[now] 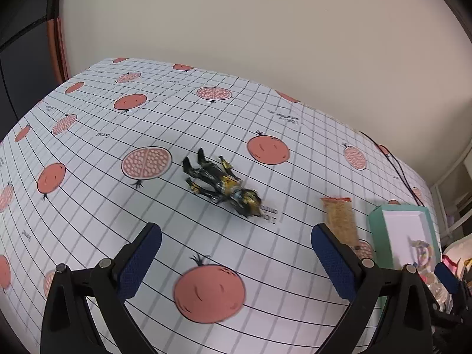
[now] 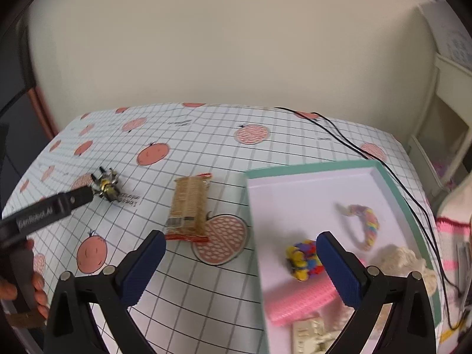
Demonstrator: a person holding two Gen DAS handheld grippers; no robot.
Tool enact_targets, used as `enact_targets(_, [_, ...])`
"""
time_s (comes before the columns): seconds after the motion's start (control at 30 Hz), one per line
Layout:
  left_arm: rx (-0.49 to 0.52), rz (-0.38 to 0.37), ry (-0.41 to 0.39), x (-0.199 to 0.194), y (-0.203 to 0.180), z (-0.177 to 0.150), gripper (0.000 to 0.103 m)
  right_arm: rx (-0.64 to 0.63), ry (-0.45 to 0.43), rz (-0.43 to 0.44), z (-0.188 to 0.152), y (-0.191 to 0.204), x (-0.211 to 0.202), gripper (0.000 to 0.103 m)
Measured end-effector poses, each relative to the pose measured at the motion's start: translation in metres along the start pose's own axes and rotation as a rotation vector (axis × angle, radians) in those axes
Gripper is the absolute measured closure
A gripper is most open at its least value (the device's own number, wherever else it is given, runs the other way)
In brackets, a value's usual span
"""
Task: Organize objects
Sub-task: 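Withdraw both open tools from the tray toward the snack bar and figure, then grasp the snack bar with the right tool while the left tool grasps the black figure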
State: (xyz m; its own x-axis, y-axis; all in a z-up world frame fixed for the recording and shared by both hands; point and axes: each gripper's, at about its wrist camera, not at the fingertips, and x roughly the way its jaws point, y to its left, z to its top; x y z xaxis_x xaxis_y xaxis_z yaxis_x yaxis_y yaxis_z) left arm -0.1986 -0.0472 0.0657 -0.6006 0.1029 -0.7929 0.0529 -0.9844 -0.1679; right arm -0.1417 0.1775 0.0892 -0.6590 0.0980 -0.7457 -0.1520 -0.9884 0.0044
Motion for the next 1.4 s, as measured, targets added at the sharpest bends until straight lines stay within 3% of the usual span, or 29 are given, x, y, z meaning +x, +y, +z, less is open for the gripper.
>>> enact_targets(0.13, [-0.006,0.041,0.029,0.010,0.008,0.006,0.002,-0.051,-0.011,0.016,0.006,0.015,0.004,0.000])
enact_targets(0.23, [-0.027,0.031,0.054,0.020,0.011,0.009,0.002,-0.037,-0.009,0.042,0.010,0.020,0.010,0.000])
enact_targets(0.53, [-0.088,0.041,0.049,0.040,0.025,0.016,0.002,-0.035,0.034,0.084,0.013,0.031,0.036,0.000])
enact_targets(1.4, [-0.064,0.012,0.064,0.076,0.007,0.031,0.002,-0.091,0.111,0.133,0.015,0.061,0.093,0.000])
